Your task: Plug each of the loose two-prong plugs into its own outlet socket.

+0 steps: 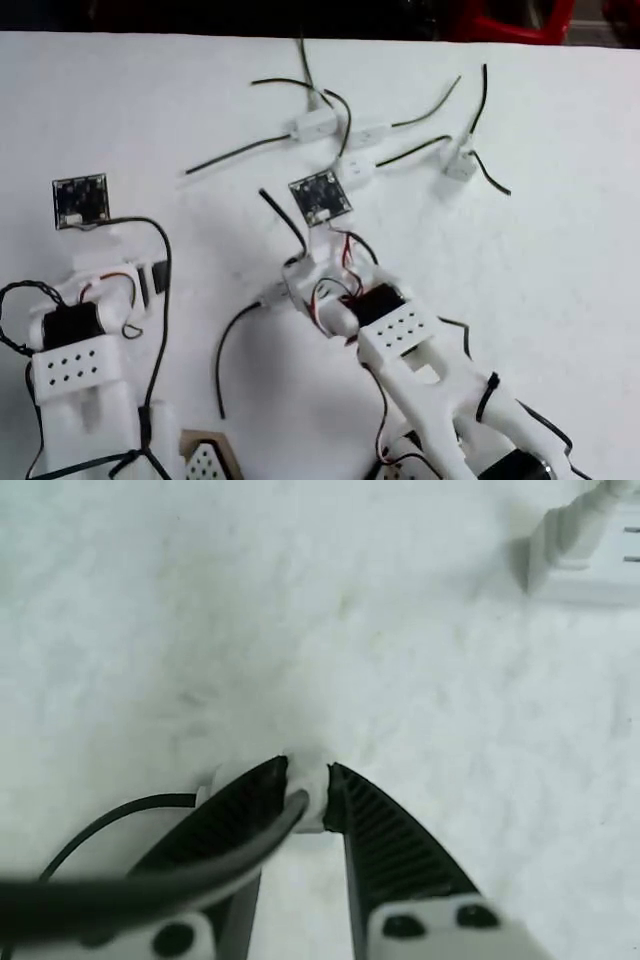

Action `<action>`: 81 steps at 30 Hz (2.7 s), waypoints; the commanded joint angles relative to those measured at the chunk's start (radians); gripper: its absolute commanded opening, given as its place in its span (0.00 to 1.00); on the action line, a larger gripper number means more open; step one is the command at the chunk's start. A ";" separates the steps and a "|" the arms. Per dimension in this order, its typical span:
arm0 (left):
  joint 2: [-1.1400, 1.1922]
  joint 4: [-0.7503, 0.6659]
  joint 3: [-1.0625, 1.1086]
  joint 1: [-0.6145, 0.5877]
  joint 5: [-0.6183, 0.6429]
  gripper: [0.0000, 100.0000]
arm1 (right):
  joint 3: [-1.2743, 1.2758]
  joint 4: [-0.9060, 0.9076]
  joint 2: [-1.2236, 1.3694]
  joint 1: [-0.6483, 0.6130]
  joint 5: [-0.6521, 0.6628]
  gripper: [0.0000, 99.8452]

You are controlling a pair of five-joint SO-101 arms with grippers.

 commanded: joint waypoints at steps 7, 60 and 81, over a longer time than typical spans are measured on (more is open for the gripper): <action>-0.015 -0.018 -0.005 -0.007 0.002 0.27 | 0.026 -0.013 0.002 0.008 -0.009 0.02; -0.015 -0.021 -0.008 -0.007 0.002 0.27 | 0.031 0.008 0.088 0.042 0.083 0.02; -0.015 -0.021 -0.009 -0.007 0.002 0.27 | 0.038 0.008 0.090 -0.073 0.000 0.02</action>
